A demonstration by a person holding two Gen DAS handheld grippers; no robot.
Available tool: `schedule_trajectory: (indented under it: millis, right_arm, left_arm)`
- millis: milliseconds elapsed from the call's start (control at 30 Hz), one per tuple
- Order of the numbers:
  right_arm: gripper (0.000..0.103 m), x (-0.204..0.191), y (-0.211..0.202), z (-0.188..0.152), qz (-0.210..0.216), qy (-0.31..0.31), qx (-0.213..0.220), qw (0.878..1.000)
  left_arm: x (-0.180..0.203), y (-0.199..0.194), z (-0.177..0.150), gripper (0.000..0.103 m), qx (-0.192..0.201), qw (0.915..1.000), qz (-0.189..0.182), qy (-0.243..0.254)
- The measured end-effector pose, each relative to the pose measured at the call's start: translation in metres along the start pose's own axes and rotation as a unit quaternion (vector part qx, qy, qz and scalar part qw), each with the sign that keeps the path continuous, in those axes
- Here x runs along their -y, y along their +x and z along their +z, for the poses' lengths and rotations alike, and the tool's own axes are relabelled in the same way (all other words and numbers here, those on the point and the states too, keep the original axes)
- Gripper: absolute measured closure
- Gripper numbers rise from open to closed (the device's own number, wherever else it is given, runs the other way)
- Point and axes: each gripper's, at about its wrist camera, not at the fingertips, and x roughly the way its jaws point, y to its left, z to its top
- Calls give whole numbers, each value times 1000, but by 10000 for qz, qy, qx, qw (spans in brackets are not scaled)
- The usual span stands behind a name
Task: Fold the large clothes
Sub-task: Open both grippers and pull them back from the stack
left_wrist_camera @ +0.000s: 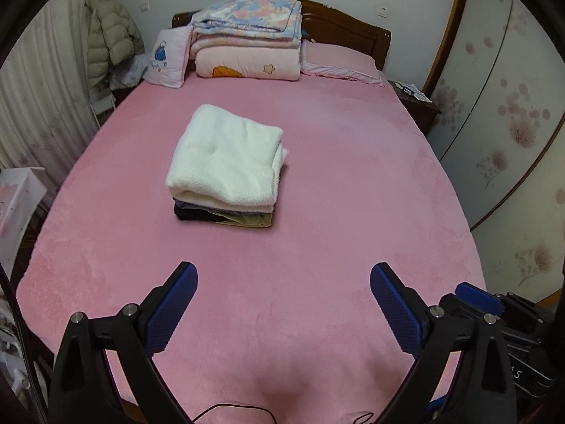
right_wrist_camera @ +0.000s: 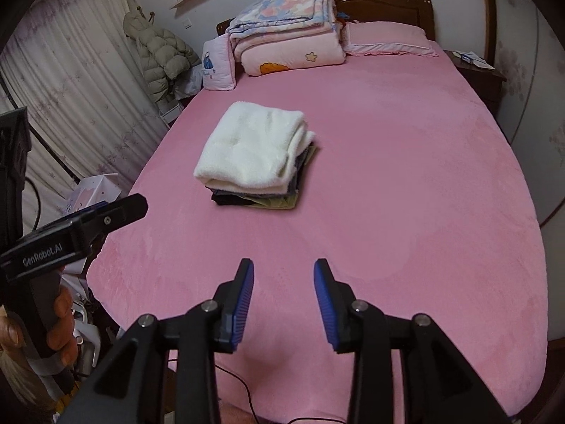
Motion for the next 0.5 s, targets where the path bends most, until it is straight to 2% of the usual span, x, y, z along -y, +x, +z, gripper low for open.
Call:
schedule_trajectory:
  millis: [167, 300, 500]
  right_arm:
    - [64, 19, -31, -32, -206, 165, 135, 9996]
    - [54, 28, -45, -48, -349, 285, 314, 9985]
    - [50, 35, -55, -56, -431, 255, 426, 9978]
  left_arm:
    - [29, -18, -35, 5, 61, 9998, 160, 77]
    - [47, -20, -56, 5, 31, 9992, 348, 183]
    - [61, -21, -68, 5, -196, 9994, 254, 89]
